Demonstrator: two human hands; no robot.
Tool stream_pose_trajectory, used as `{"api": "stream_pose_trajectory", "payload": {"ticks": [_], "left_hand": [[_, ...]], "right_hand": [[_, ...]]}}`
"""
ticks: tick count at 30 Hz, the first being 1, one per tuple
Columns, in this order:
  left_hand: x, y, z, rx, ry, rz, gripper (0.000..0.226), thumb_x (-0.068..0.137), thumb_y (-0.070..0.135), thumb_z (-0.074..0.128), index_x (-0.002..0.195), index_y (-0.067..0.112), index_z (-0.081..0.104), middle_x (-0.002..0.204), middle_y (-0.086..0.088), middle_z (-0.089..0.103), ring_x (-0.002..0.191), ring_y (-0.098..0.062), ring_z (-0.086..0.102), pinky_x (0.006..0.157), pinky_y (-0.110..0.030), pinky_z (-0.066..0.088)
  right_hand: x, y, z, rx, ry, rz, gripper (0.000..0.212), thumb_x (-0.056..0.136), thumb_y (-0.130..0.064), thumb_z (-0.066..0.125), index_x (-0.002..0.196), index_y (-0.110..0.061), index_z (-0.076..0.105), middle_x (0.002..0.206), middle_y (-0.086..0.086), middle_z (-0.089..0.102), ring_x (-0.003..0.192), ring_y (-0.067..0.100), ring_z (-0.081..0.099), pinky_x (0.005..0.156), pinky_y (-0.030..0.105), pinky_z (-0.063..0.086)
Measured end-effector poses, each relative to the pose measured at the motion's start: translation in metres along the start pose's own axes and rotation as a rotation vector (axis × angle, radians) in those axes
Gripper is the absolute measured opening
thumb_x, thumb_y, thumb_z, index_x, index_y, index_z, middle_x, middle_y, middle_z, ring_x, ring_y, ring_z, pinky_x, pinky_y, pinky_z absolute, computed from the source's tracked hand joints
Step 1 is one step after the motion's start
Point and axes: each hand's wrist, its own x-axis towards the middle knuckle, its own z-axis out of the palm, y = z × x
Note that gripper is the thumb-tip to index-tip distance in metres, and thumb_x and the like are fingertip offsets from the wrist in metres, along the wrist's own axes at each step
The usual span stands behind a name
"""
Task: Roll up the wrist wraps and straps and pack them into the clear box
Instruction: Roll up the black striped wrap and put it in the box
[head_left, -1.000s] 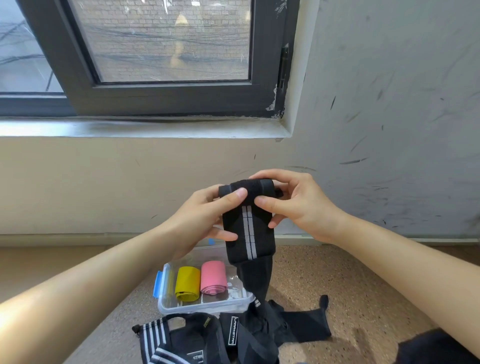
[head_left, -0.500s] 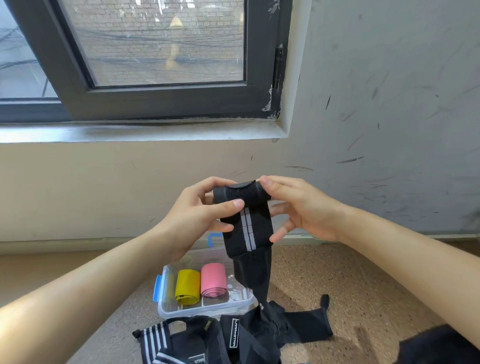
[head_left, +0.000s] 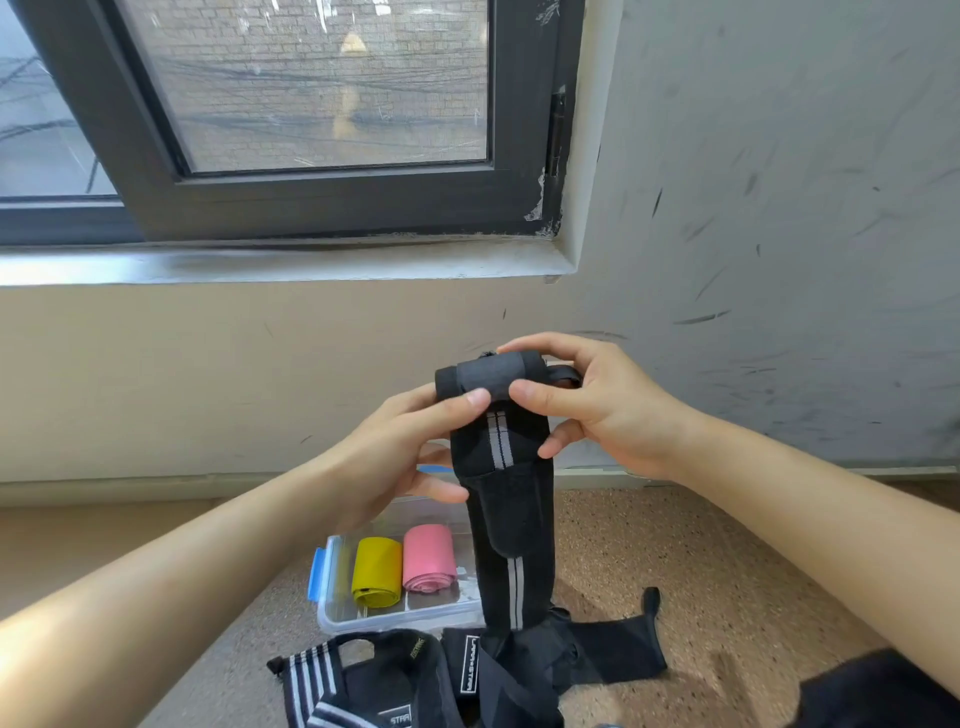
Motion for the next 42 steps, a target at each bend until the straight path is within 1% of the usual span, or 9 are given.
{"api": "stream_pose_trajectory", "payload": {"ticks": [5,9,13,18,24,29,33,38,42], "left_hand": [[0.0035,0.0015,0.0034,-0.029,0.090,0.029,0.048,0.085,0.055,0.071,0.120,0.023,0.070,0.100,0.001,0.075,0.084,-0.016,0.069,0.059,-0.028,0.057],[0.0046,-0.0014,0.0022,-0.041,0.137,0.089,0.048,0.081,0.042,0.074,0.120,0.014,0.066,0.102,-0.003,0.074,0.091,-0.021,0.070,0.053,-0.025,0.054],[0.0039,0.0011,-0.0040,-0.018,0.140,0.160,0.046,0.082,0.032,0.077,0.124,0.017,0.064,0.106,-0.006,0.076,0.098,-0.026,0.074,0.061,-0.034,0.055],[0.0021,0.0012,0.0002,0.124,0.198,0.277,0.040,0.088,0.013,0.076,0.125,0.019,0.061,0.106,-0.010,0.076,0.092,-0.025,0.076,0.057,-0.028,0.060],[0.0016,-0.0001,0.0041,0.170,0.199,0.346,0.042,0.091,0.006,0.073,0.125,0.026,0.060,0.114,-0.010,0.072,0.090,-0.015,0.075,0.056,-0.029,0.059],[0.0000,0.0020,0.0022,-0.021,0.048,0.091,0.043,0.083,0.033,0.068,0.125,0.030,0.065,0.116,-0.003,0.075,0.100,-0.022,0.074,0.066,-0.040,0.061],[-0.0006,0.0041,0.0009,-0.057,0.042,0.053,0.045,0.083,0.046,0.064,0.124,0.029,0.069,0.115,-0.004,0.076,0.102,-0.023,0.074,0.075,-0.040,0.061],[-0.0008,0.0073,-0.0002,0.007,0.109,0.090,0.044,0.084,0.048,0.071,0.120,0.022,0.069,0.108,-0.002,0.077,0.095,-0.019,0.075,0.057,-0.025,0.055],[-0.0003,0.0072,-0.0020,-0.016,0.120,0.136,0.044,0.079,0.037,0.073,0.119,0.018,0.069,0.103,-0.002,0.077,0.092,-0.019,0.075,0.056,-0.026,0.056]], "right_hand": [[0.0010,0.0038,0.0008,-0.121,-0.023,-0.085,0.042,0.090,0.003,0.072,0.125,-0.018,0.065,0.110,0.011,0.069,0.090,0.019,0.072,0.058,0.031,0.059],[0.0002,0.0039,0.0022,-0.143,-0.054,-0.080,0.046,0.089,0.005,0.071,0.126,-0.020,0.061,0.119,0.015,0.065,0.092,0.019,0.073,0.060,0.035,0.062],[-0.0008,0.0017,-0.0004,-0.007,-0.125,0.071,0.047,0.091,-0.018,0.072,0.135,-0.025,0.058,0.132,0.016,0.061,0.114,0.029,0.068,0.058,0.035,0.061],[0.0000,-0.0016,0.0023,0.045,-0.161,0.166,0.043,0.097,-0.046,0.056,0.129,-0.018,0.063,0.115,0.008,0.071,0.102,0.026,0.071,0.060,0.035,0.062],[0.0015,0.0000,0.0053,0.140,-0.122,0.097,0.042,0.089,-0.034,0.065,0.126,-0.014,0.062,0.100,0.000,0.070,0.089,0.017,0.071,0.053,0.028,0.059],[0.0011,-0.0011,0.0034,0.155,-0.106,0.051,0.043,0.086,-0.023,0.069,0.127,-0.012,0.061,0.104,0.011,0.067,0.097,0.022,0.072,0.058,0.030,0.060],[0.0003,0.0020,0.0012,0.049,-0.083,-0.011,0.042,0.089,-0.011,0.071,0.130,-0.013,0.060,0.109,0.011,0.067,0.103,0.026,0.072,0.066,0.036,0.062],[-0.0020,0.0030,0.0038,-0.165,-0.085,-0.106,0.043,0.090,-0.002,0.073,0.125,-0.022,0.059,0.114,0.007,0.067,0.107,0.021,0.070,0.069,0.039,0.063],[-0.0025,0.0014,0.0044,-0.173,-0.074,-0.086,0.045,0.089,-0.004,0.074,0.126,-0.022,0.058,0.118,0.004,0.067,0.106,0.020,0.071,0.068,0.041,0.063]]}}
